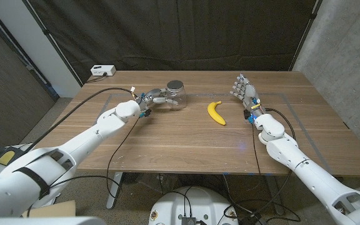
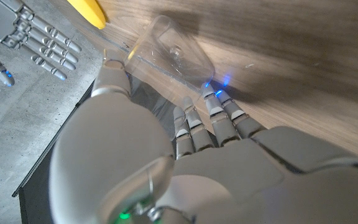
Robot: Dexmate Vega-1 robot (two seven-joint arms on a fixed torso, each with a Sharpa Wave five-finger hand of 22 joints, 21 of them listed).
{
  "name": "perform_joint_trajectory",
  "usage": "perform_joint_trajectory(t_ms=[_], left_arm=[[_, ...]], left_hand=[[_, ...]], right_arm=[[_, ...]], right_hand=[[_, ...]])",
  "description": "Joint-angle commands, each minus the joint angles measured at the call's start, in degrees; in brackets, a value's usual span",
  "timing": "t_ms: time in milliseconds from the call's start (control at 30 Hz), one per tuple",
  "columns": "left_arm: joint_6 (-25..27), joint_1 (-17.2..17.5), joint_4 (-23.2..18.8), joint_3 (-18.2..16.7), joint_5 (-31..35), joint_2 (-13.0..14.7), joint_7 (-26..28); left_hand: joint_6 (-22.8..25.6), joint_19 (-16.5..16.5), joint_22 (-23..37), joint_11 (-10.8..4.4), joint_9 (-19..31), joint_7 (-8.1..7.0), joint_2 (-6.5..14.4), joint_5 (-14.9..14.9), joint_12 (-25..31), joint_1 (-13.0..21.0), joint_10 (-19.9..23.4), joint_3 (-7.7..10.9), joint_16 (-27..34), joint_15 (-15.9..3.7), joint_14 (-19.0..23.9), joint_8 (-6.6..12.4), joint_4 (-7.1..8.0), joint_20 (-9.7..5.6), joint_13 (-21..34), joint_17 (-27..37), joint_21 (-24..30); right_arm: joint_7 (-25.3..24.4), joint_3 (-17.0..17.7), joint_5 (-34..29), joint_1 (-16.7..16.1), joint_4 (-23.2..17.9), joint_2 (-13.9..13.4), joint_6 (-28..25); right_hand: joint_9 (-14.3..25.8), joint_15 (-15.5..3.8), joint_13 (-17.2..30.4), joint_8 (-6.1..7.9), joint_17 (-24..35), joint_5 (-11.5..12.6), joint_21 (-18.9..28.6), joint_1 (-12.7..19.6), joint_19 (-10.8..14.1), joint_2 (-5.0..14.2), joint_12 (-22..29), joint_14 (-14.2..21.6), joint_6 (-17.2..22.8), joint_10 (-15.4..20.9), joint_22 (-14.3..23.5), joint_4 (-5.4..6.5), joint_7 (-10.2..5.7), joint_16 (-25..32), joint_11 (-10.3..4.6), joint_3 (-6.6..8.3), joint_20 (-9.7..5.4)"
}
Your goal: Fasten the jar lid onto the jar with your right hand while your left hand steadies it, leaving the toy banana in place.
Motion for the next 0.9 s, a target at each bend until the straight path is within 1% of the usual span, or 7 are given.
perform_joint_trajectory(t_ms=[33, 167, 367, 433, 533, 733, 900], left_arm=[[7.18, 0.06, -6.03, 2.15, 6.32, 2.81, 3.25], [10.79, -0.1, -9.61, 3.38, 10.09, 4.54, 3.78], [12.28, 0.08, -10.93, 3.47, 11.04, 5.11, 3.35], [12.52, 0.08, -10.98, 3.58, 11.29, 5.06, 3.28], [12.8, 0.1, -11.09, 3.7, 11.52, 4.99, 3.12], [13.47, 0.11, -11.78, 3.81, 12.15, 5.15, 2.98], [13.95, -0.02, -12.55, 3.75, 12.45, 5.42, 2.59]], left_hand=[[23.96, -0.89, 0.2, -4.92, 0.2, -5.35, 8.53, 0.08, 0.06, 4.67, 16.74, 0.51, 0.05, -9.63, 0.43, 0.08, 0.16, 0.12, 0.04, -0.03, 0.22], [23.79, -1.39, 0.22, -4.89, 0.18, -5.03, 8.6, 0.02, -0.32, 4.74, 16.53, 0.5, -0.14, -9.58, 0.18, -0.2, 0.1, 0.29, 0.01, -0.04, 0.1], [23.76, -1.51, 0.25, -4.93, 0.16, -5.25, 8.73, -0.03, -0.66, 4.68, 16.56, 0.46, -0.29, -9.48, 0.03, -0.47, 0.12, 0.37, 0.0, -0.03, 0.15], [23.93, -1.47, 0.25, -4.95, 0.15, -5.37, 8.76, -0.03, -0.74, 4.78, 16.65, 0.46, -0.32, -9.52, 0.01, -0.49, 0.06, 0.24, -0.01, -0.02, 0.19], [24.0, -1.63, 0.25, -4.97, 0.14, -5.37, 8.77, -0.03, -0.87, 4.9, 16.73, 0.46, -0.34, -9.53, 0.01, -0.58, -0.03, 0.26, -0.02, -0.01, 0.16], [24.25, -1.76, 0.25, -4.98, 0.11, -5.27, 8.87, -0.05, -1.12, 5.01, 16.99, 0.41, -0.35, -9.49, 0.08, -0.75, -0.1, 0.24, -0.03, 0.03, 0.19], [24.12, -1.82, 0.25, -4.96, 0.1, -5.23, 8.91, -0.05, -1.34, 5.07, 17.0, 0.37, -0.37, -9.5, 0.1, -0.98, -0.13, 0.29, -0.04, 0.05, 0.21]], right_arm=[[1.01, -4.8, -10.83, 4.25, -9.89, -6.56, -8.51], [1.49, -6.24, -15.32, 5.92, -14.63, -9.52, -13.55], [3.64, -8.95, -22.74, 8.95, -21.41, -13.56, -21.21], [5.27, -10.22, -25.58, 10.49, -23.63, -14.86, -24.22], [7.85, -12.8, -31.16, 13.24, -27.55, -16.47, -30.13], [15.41, -18.52, -41.31, 19.27, -32.72, -17.44, -38.61], [20.14, -22.79, -49.22, 23.61, -33.78, -16.12, -42.2]], right_hand=[[0.07, 0.27, 0.08, 0.58, -0.17, 0.28, -0.45, 0.78, -0.77, -0.24, 0.3, -0.66, 0.58, 0.39, -0.05, -0.68, -0.2, -0.38, 0.06, 0.46, -0.22], [0.06, 0.02, 0.06, 0.88, -0.37, 0.35, -0.55, 2.07, -0.65, 0.14, 0.39, -0.5, 1.26, 0.8, -0.09, -1.45, 0.11, -0.45, -0.14, 1.08, -0.42], [0.04, -0.54, 0.02, 1.04, -0.75, 0.29, -0.69, 5.07, -0.24, 0.98, 0.39, -0.05, 1.47, 1.12, -0.18, -3.14, 0.15, -0.51, -0.38, 2.52, -0.52], [0.05, -1.13, 0.0, 1.24, -1.1, 0.22, -0.52, 7.84, 0.87, 1.32, 0.46, 0.87, 1.91, 1.58, -0.24, -4.49, 0.35, -0.39, -0.7, 3.67, -0.88], [0.08, -1.53, -0.02, 1.48, -1.55, 0.16, -0.35, 11.99, 2.28, 2.06, 0.52, 2.04, 2.53, 2.11, -0.29, -5.52, 0.72, -0.26, -0.78, 5.45, -1.34], [0.12, -2.27, -0.03, 1.54, -2.02, 0.22, -0.45, 16.23, 3.14, 1.98, 0.28, 2.08, 2.79, 1.85, -0.37, -5.92, 1.33, -0.62, -1.91, 6.95, -1.64], [0.19, -2.18, 0.03, 0.71, -2.38, 0.23, -1.3, 19.7, 2.37, 0.26, -0.6, 0.15, 0.83, -0.45, -0.4, -5.66, 1.49, -1.69, -2.36, 7.33, -1.38]])
